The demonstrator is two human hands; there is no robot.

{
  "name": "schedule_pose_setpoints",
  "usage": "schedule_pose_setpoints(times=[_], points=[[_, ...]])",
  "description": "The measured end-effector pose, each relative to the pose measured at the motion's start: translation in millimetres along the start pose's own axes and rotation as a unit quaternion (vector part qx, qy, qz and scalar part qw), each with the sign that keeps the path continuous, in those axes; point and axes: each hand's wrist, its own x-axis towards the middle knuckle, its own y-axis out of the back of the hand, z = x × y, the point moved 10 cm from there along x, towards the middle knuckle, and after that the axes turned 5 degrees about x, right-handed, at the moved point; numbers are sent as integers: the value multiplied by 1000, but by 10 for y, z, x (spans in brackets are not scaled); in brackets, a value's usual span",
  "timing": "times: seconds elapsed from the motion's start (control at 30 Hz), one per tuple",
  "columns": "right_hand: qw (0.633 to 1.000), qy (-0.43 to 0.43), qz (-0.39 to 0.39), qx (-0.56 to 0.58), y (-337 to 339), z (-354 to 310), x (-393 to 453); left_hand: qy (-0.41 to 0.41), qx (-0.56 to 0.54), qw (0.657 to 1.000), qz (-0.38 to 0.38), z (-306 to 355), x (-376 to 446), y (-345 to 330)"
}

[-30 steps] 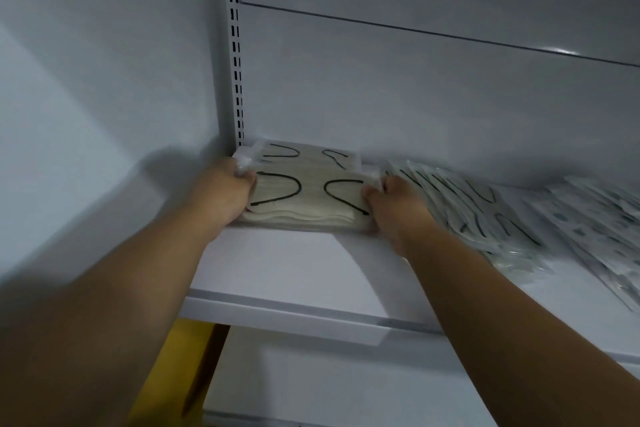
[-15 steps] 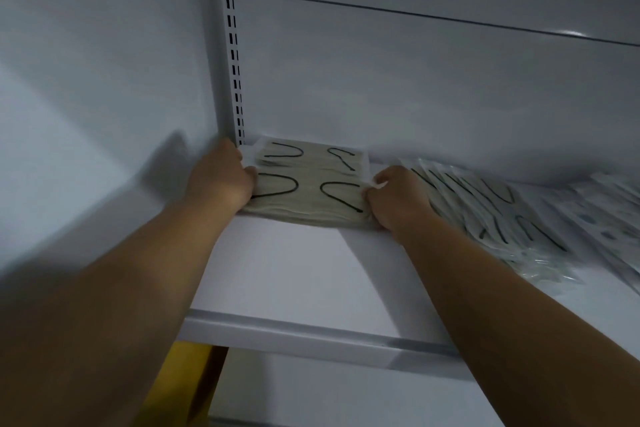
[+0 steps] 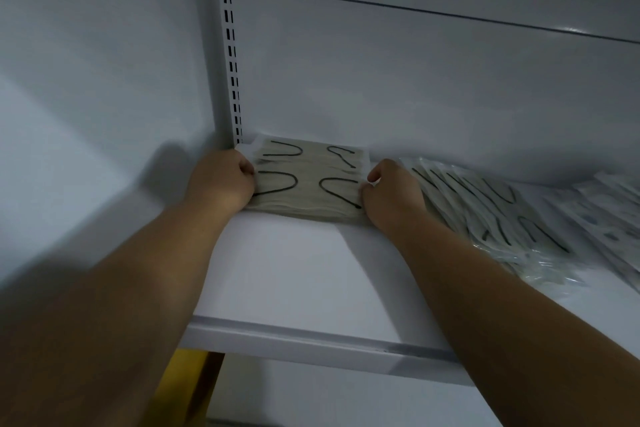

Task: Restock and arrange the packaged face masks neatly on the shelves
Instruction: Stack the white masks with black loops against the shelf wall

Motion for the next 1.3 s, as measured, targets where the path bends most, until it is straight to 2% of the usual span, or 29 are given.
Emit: schedule_pose_setpoints(times=[0.07, 0.2, 0.33, 0.43, 0.57, 0.73, 0.8, 0.87, 0.93, 1.0, 1.1, 1.23, 1.3], points=[[999, 16, -4, -43, 0, -50, -30, -14, 15, 1000, 8, 33, -11, 10], [990, 38, 24, -132, 145, -146, -132, -53, 82, 992, 83, 178, -90, 224], [983, 79, 46, -157, 337, -305, -247, -174, 72, 969, 162, 628, -406, 324], [982, 112, 58, -138, 494, -330, -318, -235, 23, 963, 132, 1025, -675, 119], [979, 126, 60, -147, 664, -201, -399, -259, 13, 961, 91, 1352, -848, -77], [966, 18, 25, -255, 852, 275, -358, -258, -10, 965, 52, 1637, -996, -211], [961, -60, -27, -269, 880, 601, -310, -233, -43, 971, 20, 1780, -1042, -292], [967, -106, -73, -218, 878, 869, -289, -173, -111, 978, -40, 1913, -1064, -439], [980, -90, -84, -157, 913, 970, -267, -91, -216, 964, -125, 2032, -1099, -694], [988, -52, -74, -125, 1005, 965, -265, 1, -324, 926, -193, 2122, -1162, -959], [995, -20, -69, -64, 1100, 965, -254, 81, -386, 897, -200, 2170, -1167, -1136], [996, -3, -87, 30, 1113, 1054, -261, 118, -399, 893, -172, 2201, -1150, -1161], [997, 24, -64, 47, 1191, 1069, -278, 124, -400, 895, -155, 2214, -1151, -1149]])
